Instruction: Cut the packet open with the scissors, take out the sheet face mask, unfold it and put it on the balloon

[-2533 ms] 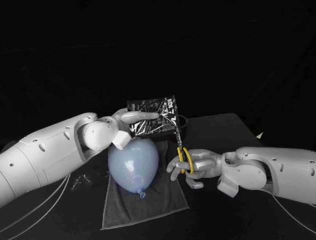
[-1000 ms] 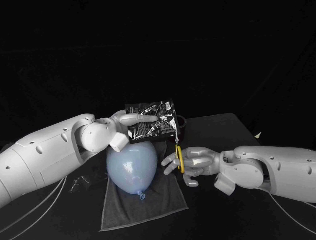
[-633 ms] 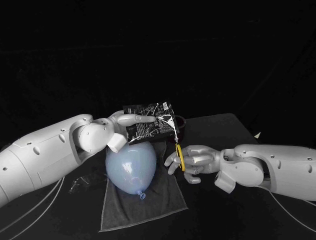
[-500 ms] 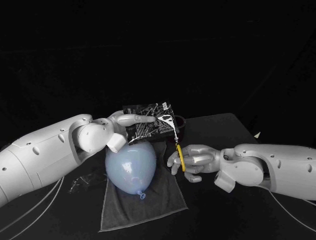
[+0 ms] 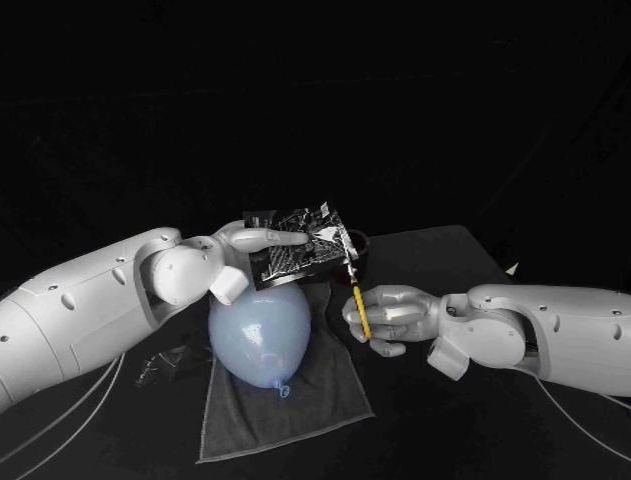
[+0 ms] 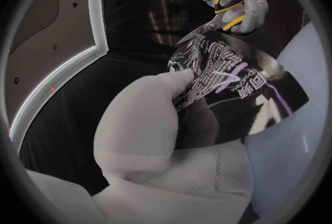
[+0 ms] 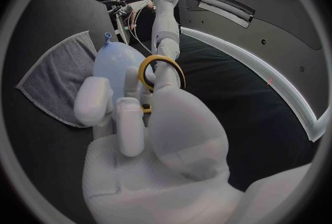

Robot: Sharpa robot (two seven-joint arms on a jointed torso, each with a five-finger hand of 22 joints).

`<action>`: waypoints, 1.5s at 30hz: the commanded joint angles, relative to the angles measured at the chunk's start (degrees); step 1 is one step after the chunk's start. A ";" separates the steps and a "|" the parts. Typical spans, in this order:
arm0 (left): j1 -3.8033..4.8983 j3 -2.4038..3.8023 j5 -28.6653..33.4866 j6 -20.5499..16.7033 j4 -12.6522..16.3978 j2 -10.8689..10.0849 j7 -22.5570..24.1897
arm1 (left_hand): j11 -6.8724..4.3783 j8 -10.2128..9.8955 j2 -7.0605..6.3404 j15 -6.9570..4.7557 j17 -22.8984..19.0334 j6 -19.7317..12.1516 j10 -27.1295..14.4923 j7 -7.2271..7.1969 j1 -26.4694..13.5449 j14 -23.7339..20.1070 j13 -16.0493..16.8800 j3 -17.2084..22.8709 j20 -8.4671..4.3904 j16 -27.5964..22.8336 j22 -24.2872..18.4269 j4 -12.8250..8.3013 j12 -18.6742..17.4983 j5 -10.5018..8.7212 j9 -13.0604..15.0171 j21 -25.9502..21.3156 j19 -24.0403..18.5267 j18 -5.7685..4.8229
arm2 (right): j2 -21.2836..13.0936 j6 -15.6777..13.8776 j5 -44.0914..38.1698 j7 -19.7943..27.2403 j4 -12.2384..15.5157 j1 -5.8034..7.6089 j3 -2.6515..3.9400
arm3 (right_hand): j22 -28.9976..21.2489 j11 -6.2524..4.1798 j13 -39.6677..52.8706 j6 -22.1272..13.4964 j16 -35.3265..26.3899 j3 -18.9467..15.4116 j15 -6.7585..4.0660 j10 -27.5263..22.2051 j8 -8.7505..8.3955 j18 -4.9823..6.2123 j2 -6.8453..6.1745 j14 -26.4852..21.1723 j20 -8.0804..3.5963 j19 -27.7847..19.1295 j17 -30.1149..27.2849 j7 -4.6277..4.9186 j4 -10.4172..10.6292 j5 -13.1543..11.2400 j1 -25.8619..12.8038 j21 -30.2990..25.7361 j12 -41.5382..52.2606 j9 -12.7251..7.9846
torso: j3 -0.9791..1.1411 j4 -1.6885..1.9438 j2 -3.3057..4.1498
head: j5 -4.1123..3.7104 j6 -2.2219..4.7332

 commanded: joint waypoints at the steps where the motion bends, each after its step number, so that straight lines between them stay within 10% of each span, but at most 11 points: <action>1: -0.01 -0.02 -0.46 1.89 0.07 0.06 -0.16 | 0.06 0.26 0.45 -0.03 0.08 0.43 0.41 0.02 -0.04 0.28 0.05 -0.12 -0.01 -0.22 0.10 -0.35 0.16 0.34 1.58 0.39 0.29 0.38 | -0.08 1.92 0.71 0.47 0.01 0.11 0.13 | 2.48 -8.94 34.91 0.39 0.94 -1.51 -0.66 25.57 2.27 -0.79 0.32 4.35 -0.55 0.58 5.59 -1.12 -0.39 -0.26 -1.11 1.37 29.38 2.58 | -0.02 0.01 0.00 | -0.10 0.05; 7: -0.01 -0.02 -0.46 2.03 -0.07 -0.03 0.02 | 0.06 0.27 0.45 -0.03 0.09 0.43 0.42 0.02 -0.06 0.29 0.05 -0.13 -0.01 -0.22 0.10 -0.38 0.16 0.34 1.59 0.40 0.30 0.38 | -0.20 3.10 0.74 -0.16 -0.09 0.11 0.13 | 4.19 -9.82 44.64 0.69 2.31 -1.49 -1.24 29.80 5.22 -1.40 0.92 5.12 -1.20 2.05 9.77 -1.91 0.27 -0.18 -3.23 4.41 35.98 6.47 | 0.01 0.02 0.01 | -0.09 0.11; 11: -0.01 -0.02 -0.62 2.26 -0.11 -0.05 0.26 | 0.06 0.27 0.46 -0.02 0.09 0.43 0.42 0.01 -0.09 0.29 0.05 -0.14 -0.02 -0.22 0.09 -0.39 0.15 0.34 1.60 0.41 0.31 0.37 | -0.19 3.32 1.54 -0.30 -0.15 0.12 0.13 | 3.39 -9.23 35.14 -1.71 1.73 -1.45 -0.89 23.90 2.82 -1.11 0.31 4.70 -1.08 1.14 7.86 -1.21 1.12 -0.19 -4.77 2.66 28.83 6.39 | 0.01 0.02 -0.02 | -0.03 0.13; 13: -0.01 -0.02 -0.86 2.40 -0.12 -0.05 0.44 | 0.06 0.27 0.46 -0.02 0.09 0.43 0.42 0.01 -0.09 0.29 0.05 -0.14 -0.02 -0.22 0.09 -0.39 0.15 0.34 1.60 0.41 0.31 0.37 | -0.20 3.40 2.03 -0.22 -0.18 0.12 0.13 | 2.59 -7.38 7.31 -5.45 1.16 -0.48 0.22 4.51 -2.66 -0.94 -0.62 4.32 -0.35 0.20 6.24 0.53 2.02 0.17 -6.12 0.93 3.74 4.47 | 0.01 0.03 -0.03 | -0.02 0.12; 14: -0.01 -0.02 -1.10 2.51 -0.13 -0.05 0.58 | 0.06 0.27 0.46 -0.02 0.09 0.43 0.42 0.01 -0.09 0.29 0.05 -0.14 -0.02 -0.22 0.09 -0.39 0.15 0.34 1.60 0.41 0.31 0.37 | -0.21 3.43 2.20 -0.18 -0.17 0.12 0.13 | 2.49 -7.37 4.04 -5.70 1.05 -1.31 1.12 2.74 -4.33 -0.90 -0.61 4.26 -0.06 0.06 5.96 1.69 2.07 -0.32 -6.07 0.68 -0.41 3.77 | 0.01 0.03 -0.03 | -0.02 0.12; 17: -0.01 -0.02 -1.72 2.75 -0.22 -0.06 1.00 | 0.06 0.26 0.47 -0.02 0.09 0.43 0.42 0.00 -0.12 0.29 0.04 -0.14 -0.02 -0.23 0.09 -0.41 0.14 0.34 1.61 0.41 0.31 0.36 | -0.34 3.66 2.59 -0.19 -0.07 0.13 0.13 | 1.91 -3.11 -5.82 -7.61 0.81 -1.42 4.56 1.17 -15.32 -0.93 -0.69 4.11 2.79 -0.64 5.34 5.57 2.00 -0.33 -5.69 -0.61 -15.79 -1.16 | 0.03 0.00 -0.01 | -0.04 0.13; 21: -0.01 -0.02 -2.78 2.76 -0.45 -0.15 1.62 | 0.06 0.26 0.47 -0.02 0.09 0.43 0.42 0.00 -0.12 0.29 0.04 -0.14 -0.02 -0.23 0.09 -0.41 0.14 0.34 1.61 0.41 0.31 0.36 | -0.72 4.30 2.38 -0.72 0.17 0.15 0.12 | 1.14 -0.19 -14.87 -9.23 0.67 -1.35 6.63 -0.85 -24.37 -0.29 -1.90 3.86 5.49 -1.61 4.70 7.96 1.68 -0.29 -6.30 -2.10 -27.91 -5.17 | 0.04 -0.06 0.00 | -0.06 0.05; 26: 0.00 -0.02 -4.69 3.02 -0.57 -0.20 2.19 | 0.06 0.26 0.49 -0.02 0.09 0.42 0.41 -0.01 -0.14 0.28 0.04 -0.15 -0.03 -0.25 0.08 -0.44 0.13 0.34 1.62 0.42 0.30 0.34 | -1.17 4.96 1.59 -1.47 0.46 0.19 0.12 | -0.59 0.80 -19.29 -14.30 0.18 -1.49 7.70 -3.98 -30.18 0.56 -2.96 3.32 6.62 -3.48 3.11 9.15 1.35 -0.21 -6.71 -5.27 -33.19 -7.86 | 0.04 0.01 0.01 | -0.05 -0.01; 34: 0.03 -0.01 -8.87 3.85 -0.40 -0.12 2.71 | 0.05 0.25 0.51 -0.02 0.08 0.41 0.40 -0.02 -0.15 0.26 0.03 -0.15 -0.04 -0.27 0.07 -0.49 0.12 0.34 1.63 0.42 0.29 0.34 | -1.84 6.40 1.77 -1.57 0.80 0.28 0.12 | -1.72 1.32 -21.66 -14.03 -0.06 -1.43 8.16 -4.13 -31.40 0.98 -3.15 3.04 7.21 -4.45 2.33 9.59 0.84 -0.24 -6.31 -6.98 -34.74 -8.71 | 0.05 -0.03 0.00 | -0.23 -0.23; 45: 0.08 0.00 -11.44 3.45 -0.21 -0.10 3.37 | 0.05 0.25 0.52 -0.02 0.08 0.40 0.40 -0.02 -0.15 0.26 0.03 -0.15 -0.04 -0.28 0.07 -0.53 0.12 0.34 1.64 0.42 0.28 0.33 | -2.58 7.53 2.26 -1.59 0.80 0.42 0.12 | -1.39 -1.12 -20.26 -6.77 -0.47 -1.47 6.16 8.47 -28.84 0.79 -2.14 2.86 5.64 -3.91 1.39 7.58 -1.11 -0.23 -4.76 -5.68 -29.65 -8.24 | 0.05 -0.02 0.02 | -0.41 -0.37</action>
